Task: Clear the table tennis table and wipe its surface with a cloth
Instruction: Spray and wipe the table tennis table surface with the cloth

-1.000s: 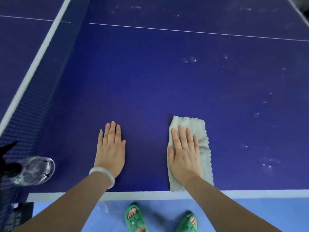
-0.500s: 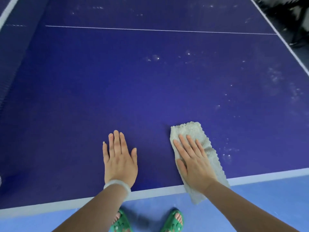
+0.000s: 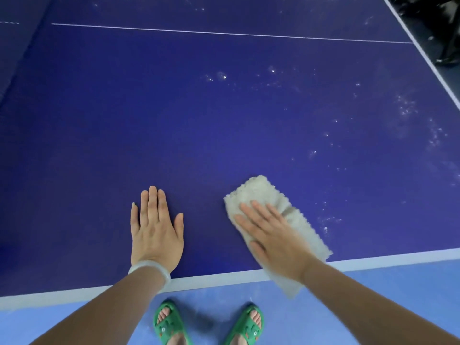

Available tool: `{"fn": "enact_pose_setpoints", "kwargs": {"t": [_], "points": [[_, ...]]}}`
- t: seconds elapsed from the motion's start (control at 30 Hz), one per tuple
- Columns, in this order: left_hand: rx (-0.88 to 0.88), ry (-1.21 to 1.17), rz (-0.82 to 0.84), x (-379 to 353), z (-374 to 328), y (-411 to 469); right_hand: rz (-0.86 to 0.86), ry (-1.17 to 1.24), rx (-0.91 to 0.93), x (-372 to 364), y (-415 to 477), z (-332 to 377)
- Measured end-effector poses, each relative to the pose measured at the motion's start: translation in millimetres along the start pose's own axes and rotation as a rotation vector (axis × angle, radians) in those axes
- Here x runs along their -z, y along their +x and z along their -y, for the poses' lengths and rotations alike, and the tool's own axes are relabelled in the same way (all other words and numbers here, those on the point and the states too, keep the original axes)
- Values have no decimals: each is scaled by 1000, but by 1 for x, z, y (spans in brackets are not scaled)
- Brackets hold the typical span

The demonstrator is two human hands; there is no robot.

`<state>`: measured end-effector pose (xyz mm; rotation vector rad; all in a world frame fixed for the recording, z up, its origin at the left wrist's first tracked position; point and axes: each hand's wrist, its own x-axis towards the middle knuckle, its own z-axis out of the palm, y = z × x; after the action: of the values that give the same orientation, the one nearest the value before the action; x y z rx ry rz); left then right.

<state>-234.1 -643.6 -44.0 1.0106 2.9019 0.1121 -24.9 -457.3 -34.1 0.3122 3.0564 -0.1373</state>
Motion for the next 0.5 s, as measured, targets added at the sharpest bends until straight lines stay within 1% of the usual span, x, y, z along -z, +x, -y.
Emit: {"fn": "enact_pose_setpoints", "kwargs": {"t": [0.03,0.07,0.13,0.2,0.23,0.27,0.3,0.4,0.43,0.47,0.5], "points": [[2,-3,4,0,-1,0,3,-22,-4,0,-9,-23],[3,-3,12,1,-1,-1,1,-24,-64,0,-16,-48],[6,4,18,3,-2,-1,-31,20,-313,5,-17,-82],[9,12,15,3,-2,-1,-77,51,-621,6,1,-85],[9,13,17,4,-2,-1,-99,65,-717,6,15,-75],[9,11,19,4,-1,-1,-109,78,-738,5,30,-58],[9,9,18,4,-2,-1,-102,78,-677,5,41,-37],[8,-4,8,5,-3,-1,-16,42,-272,1,40,19],[8,-4,5,5,-2,-1,4,49,-169,0,28,23],[7,-1,3,4,-2,-1,11,59,-107,1,15,18],[6,-2,4,4,-2,-1,3,58,-85,1,2,7]]}}
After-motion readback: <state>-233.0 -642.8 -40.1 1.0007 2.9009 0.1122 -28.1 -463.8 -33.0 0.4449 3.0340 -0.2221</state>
